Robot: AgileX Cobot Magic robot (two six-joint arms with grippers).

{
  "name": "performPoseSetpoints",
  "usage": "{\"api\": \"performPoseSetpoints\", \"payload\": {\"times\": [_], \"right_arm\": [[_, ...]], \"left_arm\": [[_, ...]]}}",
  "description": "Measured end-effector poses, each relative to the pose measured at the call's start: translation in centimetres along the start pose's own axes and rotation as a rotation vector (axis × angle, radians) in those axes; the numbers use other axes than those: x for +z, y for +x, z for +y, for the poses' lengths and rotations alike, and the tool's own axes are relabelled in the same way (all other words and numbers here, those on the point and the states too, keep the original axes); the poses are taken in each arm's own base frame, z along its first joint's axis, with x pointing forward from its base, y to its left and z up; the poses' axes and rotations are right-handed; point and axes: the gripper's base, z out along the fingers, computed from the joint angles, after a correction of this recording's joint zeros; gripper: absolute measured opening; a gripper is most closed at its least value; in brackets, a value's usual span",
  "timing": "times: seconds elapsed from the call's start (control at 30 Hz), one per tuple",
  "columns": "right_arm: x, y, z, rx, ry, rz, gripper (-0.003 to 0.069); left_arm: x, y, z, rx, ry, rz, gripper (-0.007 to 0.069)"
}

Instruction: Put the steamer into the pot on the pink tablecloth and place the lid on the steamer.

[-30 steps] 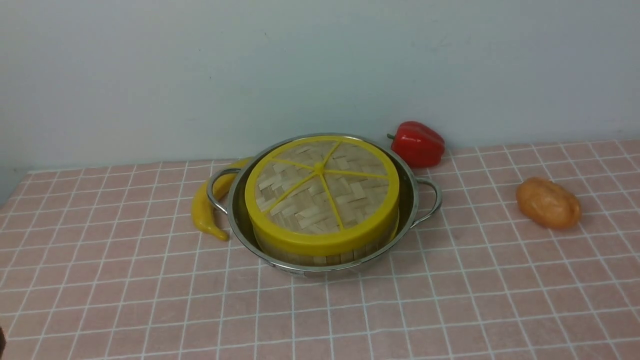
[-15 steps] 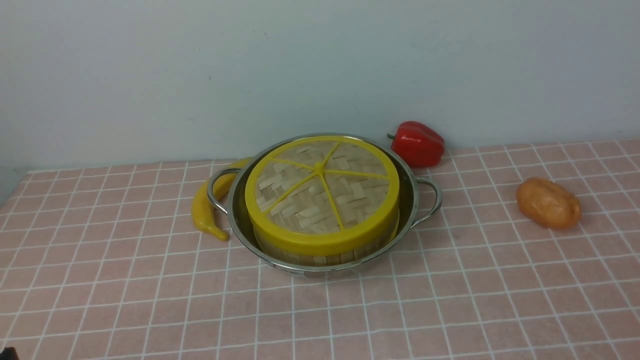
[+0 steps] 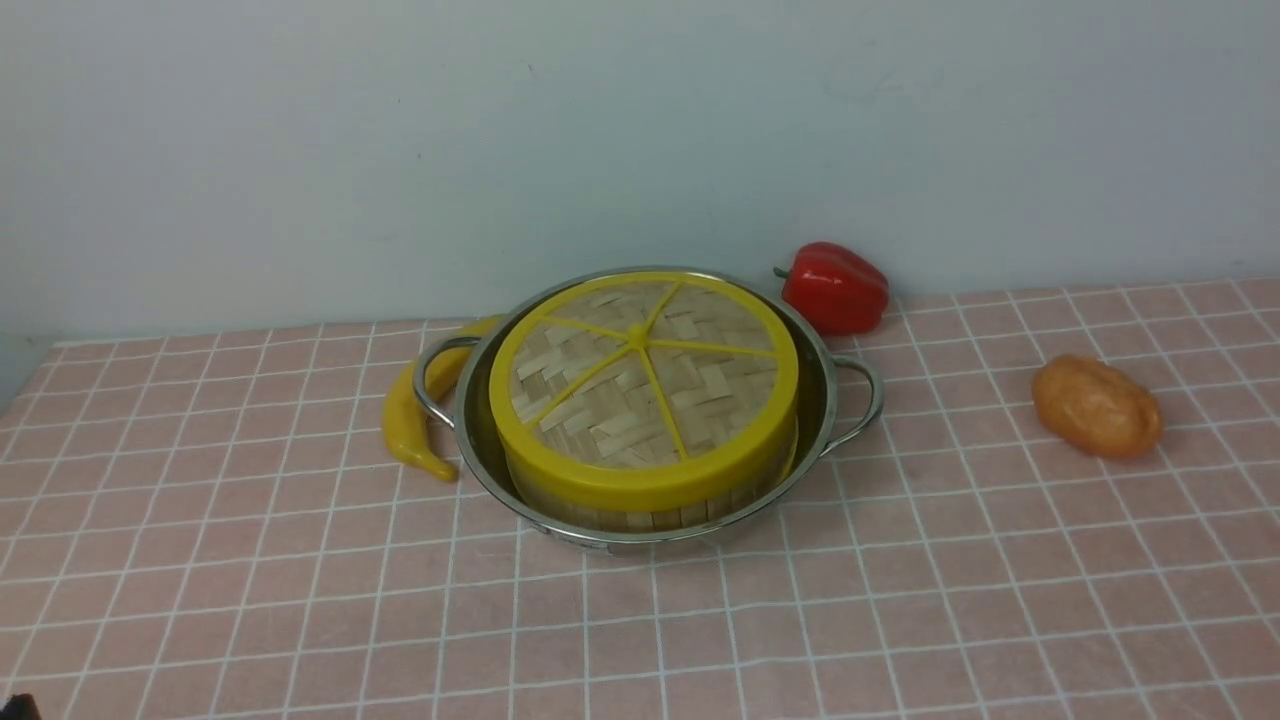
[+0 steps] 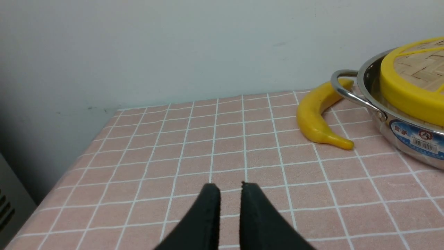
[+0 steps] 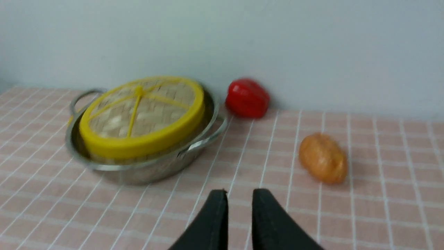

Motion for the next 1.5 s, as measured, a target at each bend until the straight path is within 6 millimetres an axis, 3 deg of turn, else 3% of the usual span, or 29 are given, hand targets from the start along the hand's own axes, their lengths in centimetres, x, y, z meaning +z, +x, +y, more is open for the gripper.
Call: {"api": "performPoseSetpoints", "payload": {"times": [0.1,0.23,0.47,0.9,1.5], "right_arm": [[1.7,1.1,-0.6,-0.063,0.097,-0.095,0.0146],[4.1,5.2,-1.8,-0.1,0.199,-0.084,0.0167],[6.5,10.8,-2.9,-0.122,0.21,-0.032,0.0195],[6.7,11.0,-2.9,-0.119,0.202,-0.056,0.0236],[6.6,10.9,-2.9,-0.117,0.202,-0.061,0.024]], "left_arm": [[0.0,0.0,0.0,-0.001,0.0,0.0,0.0093],[0.0,0.0,0.0,-0.001,0.0,0.0,0.0097],[0.0,0.0,0.0,-0.001,0.0,-0.001,0.0106],[0.0,0.0,0.0,-0.001,0.0,-0.001,0.0128],[0.0,0.0,0.0,-0.001,0.0,-0.001,0.0149]]}}
